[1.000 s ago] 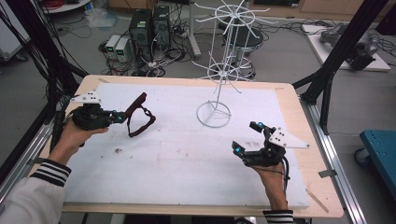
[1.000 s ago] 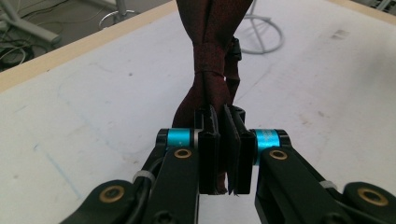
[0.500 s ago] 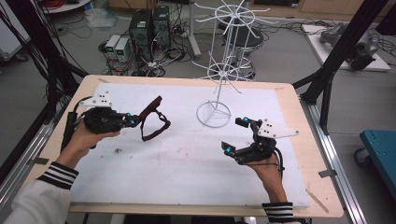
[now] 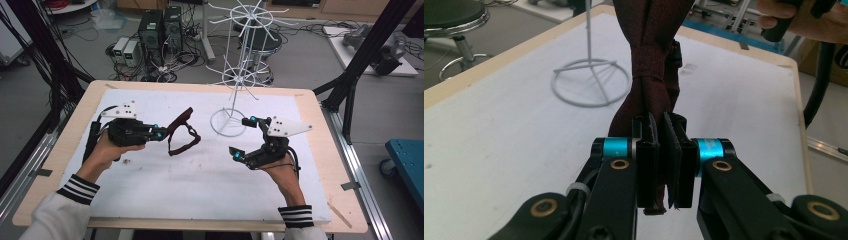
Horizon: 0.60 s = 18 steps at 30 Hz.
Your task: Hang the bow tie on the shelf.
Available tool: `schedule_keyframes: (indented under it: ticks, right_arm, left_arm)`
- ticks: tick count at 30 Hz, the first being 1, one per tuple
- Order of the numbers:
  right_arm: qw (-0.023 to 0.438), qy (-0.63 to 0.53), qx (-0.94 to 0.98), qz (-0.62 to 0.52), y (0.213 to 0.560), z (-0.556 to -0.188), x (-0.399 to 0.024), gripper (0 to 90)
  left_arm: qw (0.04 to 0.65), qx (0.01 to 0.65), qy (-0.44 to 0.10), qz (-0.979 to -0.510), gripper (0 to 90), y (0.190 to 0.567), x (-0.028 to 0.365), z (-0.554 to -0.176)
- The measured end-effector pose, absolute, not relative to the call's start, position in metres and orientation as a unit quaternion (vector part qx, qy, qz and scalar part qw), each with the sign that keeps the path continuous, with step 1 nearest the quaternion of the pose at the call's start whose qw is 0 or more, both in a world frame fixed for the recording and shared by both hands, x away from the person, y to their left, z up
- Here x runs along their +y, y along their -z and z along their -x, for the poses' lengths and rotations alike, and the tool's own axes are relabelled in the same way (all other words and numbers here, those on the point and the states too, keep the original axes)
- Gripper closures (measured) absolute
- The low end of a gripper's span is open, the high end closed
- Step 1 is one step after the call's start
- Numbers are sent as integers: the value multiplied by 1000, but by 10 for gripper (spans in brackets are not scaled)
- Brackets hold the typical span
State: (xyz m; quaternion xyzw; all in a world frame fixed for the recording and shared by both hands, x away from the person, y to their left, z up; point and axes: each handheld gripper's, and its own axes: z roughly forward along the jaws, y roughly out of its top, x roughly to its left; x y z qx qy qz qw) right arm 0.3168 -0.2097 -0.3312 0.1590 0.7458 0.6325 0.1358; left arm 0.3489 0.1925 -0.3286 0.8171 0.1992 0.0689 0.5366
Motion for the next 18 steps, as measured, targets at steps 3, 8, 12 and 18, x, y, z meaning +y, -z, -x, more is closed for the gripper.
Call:
schedule_keyframes:
  ticks: [3, 8, 12, 18]
  right_arm:
    - [133, -629, 751, -152, 327, -320, -204, 6]
    - [123, -619, 765, -133, 321, -324, -193, 6]
    - [112, -620, 767, -120, 317, -328, -186, 7]
    - [104, -614, 775, -111, 316, -332, -179, 7]
  left_arm:
    - [540, 185, -61, -819, 842, 328, 183, -348]
    - [541, 171, -51, -822, 842, 329, 172, -345]
    - [542, 162, -48, -823, 842, 329, 167, -343]
    - [542, 149, -41, -826, 842, 330, 160, -339]
